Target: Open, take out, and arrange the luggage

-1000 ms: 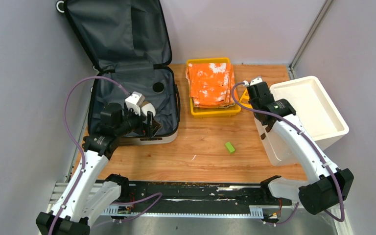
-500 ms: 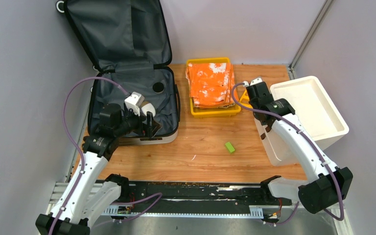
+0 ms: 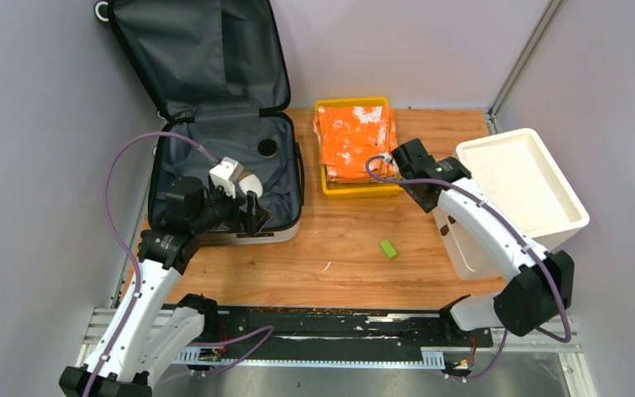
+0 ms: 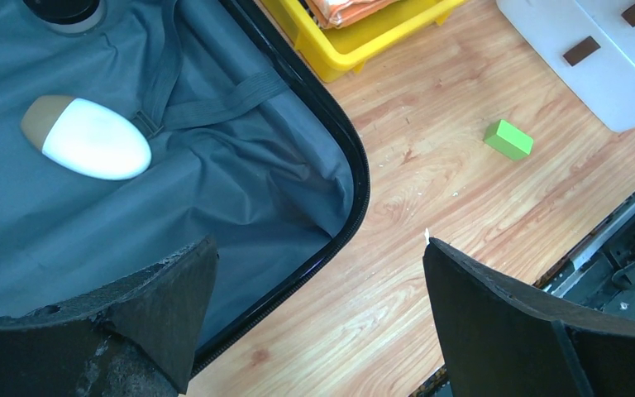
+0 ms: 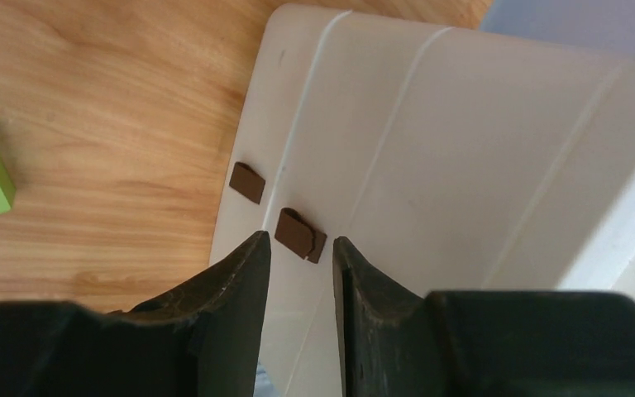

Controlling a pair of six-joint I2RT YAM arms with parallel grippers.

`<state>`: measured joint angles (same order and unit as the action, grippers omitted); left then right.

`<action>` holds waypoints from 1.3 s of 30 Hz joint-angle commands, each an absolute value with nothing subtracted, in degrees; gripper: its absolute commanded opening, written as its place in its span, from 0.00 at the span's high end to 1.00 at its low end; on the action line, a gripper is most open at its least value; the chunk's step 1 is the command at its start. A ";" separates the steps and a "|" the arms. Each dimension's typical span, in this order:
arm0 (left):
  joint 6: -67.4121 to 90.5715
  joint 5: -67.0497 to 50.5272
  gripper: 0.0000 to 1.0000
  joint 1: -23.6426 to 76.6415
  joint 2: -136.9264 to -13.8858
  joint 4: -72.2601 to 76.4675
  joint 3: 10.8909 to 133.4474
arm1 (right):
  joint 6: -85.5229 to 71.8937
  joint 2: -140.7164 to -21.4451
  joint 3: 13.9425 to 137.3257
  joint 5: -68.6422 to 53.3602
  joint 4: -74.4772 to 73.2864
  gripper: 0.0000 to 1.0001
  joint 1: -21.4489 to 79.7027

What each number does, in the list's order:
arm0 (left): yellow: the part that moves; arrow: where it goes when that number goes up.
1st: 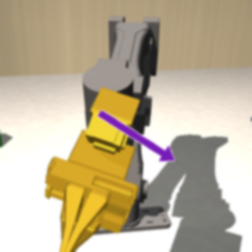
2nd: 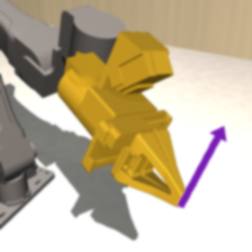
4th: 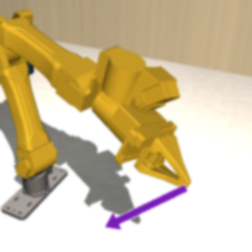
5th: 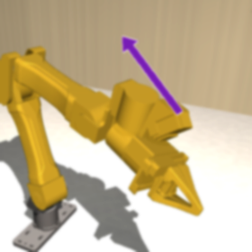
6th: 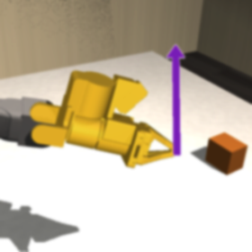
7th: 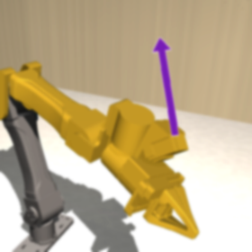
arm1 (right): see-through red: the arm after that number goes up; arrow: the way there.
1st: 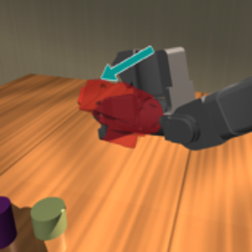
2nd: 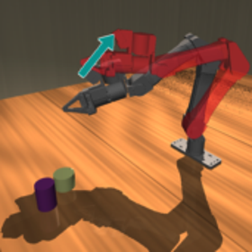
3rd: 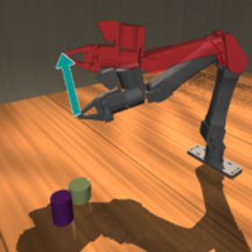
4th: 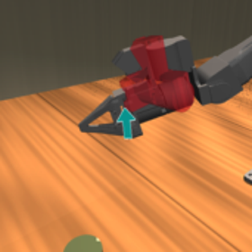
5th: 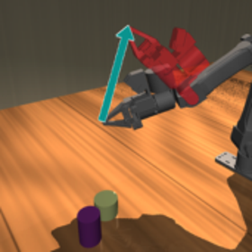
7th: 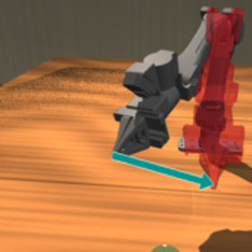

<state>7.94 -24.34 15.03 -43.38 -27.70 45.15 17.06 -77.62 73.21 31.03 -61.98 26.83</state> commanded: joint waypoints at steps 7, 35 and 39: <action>5.80 -24.02 0.00 16.12 -41.84 -28.13 47.17 | 20.49 -84.77 68.81 39.01 -69.83 0.57 28.48; 4.86 -23.41 0.00 21.38 -39.09 -29.28 47.11 | 43.71 -82.42 58.37 42.43 -61.33 0.52 35.32; 4.62 -22.28 0.00 23.05 -39.10 -29.83 47.19 | 47.27 -80.56 55.89 38.67 -59.67 0.52 34.95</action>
